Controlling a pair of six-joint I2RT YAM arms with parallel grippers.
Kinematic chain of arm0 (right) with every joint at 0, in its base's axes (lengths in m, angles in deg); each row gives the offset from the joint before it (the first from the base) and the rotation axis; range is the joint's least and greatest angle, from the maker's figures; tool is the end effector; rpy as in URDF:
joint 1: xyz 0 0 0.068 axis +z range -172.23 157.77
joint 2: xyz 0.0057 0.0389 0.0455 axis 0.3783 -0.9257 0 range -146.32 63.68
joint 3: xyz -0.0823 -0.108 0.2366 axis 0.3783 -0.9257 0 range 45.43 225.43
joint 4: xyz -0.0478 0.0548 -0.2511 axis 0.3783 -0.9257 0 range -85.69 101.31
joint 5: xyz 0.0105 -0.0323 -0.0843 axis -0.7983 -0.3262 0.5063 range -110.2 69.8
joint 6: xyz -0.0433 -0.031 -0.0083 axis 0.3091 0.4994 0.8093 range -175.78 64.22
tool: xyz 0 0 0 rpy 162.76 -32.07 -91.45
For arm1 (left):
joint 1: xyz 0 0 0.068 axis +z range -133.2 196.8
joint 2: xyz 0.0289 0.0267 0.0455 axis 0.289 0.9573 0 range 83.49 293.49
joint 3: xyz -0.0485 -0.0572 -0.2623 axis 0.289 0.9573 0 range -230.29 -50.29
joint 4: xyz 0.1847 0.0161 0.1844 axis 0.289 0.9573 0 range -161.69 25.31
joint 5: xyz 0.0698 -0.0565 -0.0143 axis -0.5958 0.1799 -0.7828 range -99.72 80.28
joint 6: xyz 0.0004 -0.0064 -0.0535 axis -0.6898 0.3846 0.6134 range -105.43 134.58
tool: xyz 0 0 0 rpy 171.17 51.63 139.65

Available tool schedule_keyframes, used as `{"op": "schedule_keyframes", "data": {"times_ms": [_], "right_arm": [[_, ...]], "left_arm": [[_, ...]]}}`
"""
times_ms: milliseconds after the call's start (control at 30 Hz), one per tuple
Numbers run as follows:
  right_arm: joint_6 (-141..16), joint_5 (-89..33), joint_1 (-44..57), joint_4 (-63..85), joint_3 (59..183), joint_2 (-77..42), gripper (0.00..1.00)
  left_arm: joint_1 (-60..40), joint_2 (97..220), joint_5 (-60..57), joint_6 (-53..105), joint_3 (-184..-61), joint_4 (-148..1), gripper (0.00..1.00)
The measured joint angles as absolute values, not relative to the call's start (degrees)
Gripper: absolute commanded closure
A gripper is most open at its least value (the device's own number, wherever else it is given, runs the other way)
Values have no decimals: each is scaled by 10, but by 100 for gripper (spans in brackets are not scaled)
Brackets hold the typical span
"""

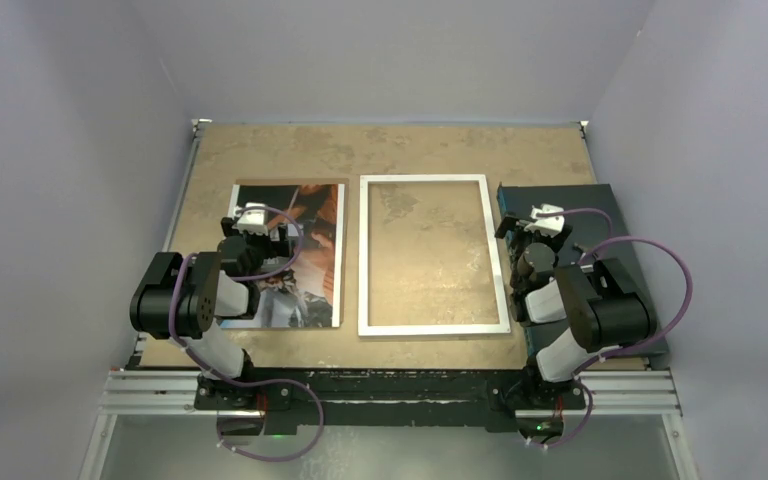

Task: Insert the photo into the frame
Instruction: Turn over the photo frame at the center of the board.

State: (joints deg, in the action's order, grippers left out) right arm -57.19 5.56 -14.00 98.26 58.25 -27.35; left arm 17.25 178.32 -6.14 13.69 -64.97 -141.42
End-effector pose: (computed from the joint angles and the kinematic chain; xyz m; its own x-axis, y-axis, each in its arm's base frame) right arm 0.2380 0.0187 0.1660 0.1577 0.0451 -0.9865 0.2925 0.9520 0.0903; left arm 0.2509 -0.0002 0.1257 -0.1799 0.0140 -0.9836 0.0563 0.9984 0.0039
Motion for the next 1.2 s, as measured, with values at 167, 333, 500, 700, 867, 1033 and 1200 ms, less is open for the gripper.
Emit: {"op": "schedule_keyframes", "data": {"times_ms": [167,333,500,700,867,1033,1200], "right_arm": [[-572,56,-140,983,583,-273,1],[-572,56,-140,983,583,-273,1],[-576,58,-140,983,585,-273,1],[-569,61,-140,982,578,-266,1],[-597,103,-129,848,627,-164,1],[-700,112,-130,606,828,-142,1],[-839,-48,-164,458,897,-144,1]], "left_arm": [[172,1783,-61,137,-650,-1414,0],[172,1783,-61,137,-650,-1414,0],[173,1783,-59,137,-650,-1414,0],[189,1729,-49,148,-732,-1243,3],[195,1679,-49,129,-879,-1039,2],[197,1635,-44,123,-950,-881,2],[210,1640,-23,129,-1050,-723,2]]}}
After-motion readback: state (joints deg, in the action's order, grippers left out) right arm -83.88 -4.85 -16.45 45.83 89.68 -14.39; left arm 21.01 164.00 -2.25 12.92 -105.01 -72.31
